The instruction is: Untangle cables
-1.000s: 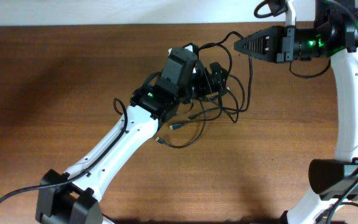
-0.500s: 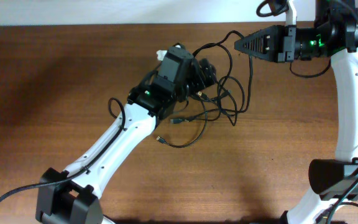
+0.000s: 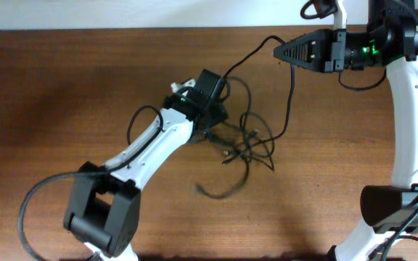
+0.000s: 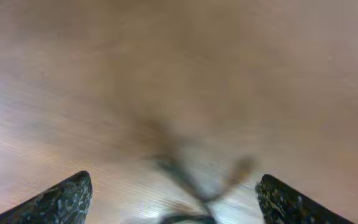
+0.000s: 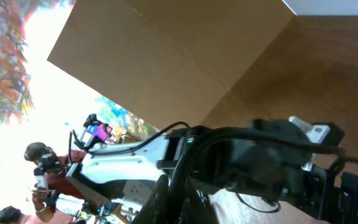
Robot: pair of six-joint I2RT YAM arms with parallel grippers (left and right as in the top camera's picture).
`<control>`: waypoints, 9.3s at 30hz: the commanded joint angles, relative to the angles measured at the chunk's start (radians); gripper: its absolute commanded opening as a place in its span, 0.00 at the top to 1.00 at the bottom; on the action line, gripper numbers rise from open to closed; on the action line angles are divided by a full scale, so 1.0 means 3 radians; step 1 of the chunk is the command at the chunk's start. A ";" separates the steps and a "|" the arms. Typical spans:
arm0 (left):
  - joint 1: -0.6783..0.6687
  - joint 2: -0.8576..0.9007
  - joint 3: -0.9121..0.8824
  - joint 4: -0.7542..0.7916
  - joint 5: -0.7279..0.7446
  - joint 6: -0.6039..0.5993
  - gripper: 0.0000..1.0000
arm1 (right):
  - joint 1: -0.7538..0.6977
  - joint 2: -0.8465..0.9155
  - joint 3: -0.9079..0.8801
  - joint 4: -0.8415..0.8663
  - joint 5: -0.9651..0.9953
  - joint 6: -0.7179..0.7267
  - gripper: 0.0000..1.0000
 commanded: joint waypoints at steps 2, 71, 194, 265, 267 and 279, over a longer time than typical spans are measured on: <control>0.0238 0.0134 -0.0003 -0.0306 -0.0214 0.0090 0.20 | -0.0184 -0.0102 0.0072 0.0084 -0.0191 -0.0033 0.96; 0.0338 -0.0523 -0.0001 -0.0595 0.0912 0.2337 0.01 | -0.0238 0.0631 -0.0501 0.0211 0.3989 -0.0502 0.01; 0.0338 -0.0523 -0.0001 -0.0596 0.0912 0.2338 0.01 | -0.3391 0.1161 -0.0020 0.2233 0.4011 0.0907 0.62; 0.0338 -0.0523 -0.0001 -0.0596 0.0912 0.2337 0.01 | 0.0486 0.1161 -0.0037 -0.0168 0.3752 -0.1038 0.05; 0.0338 -0.0523 -0.0001 -0.0596 0.0912 0.2337 0.01 | 0.0486 0.1161 -0.0075 -0.0121 0.3752 -0.1181 0.06; 0.0338 -0.0523 -0.0001 -0.0596 0.0912 0.2337 0.01 | 0.0481 0.1161 -0.0624 0.0721 0.3775 -0.1401 0.35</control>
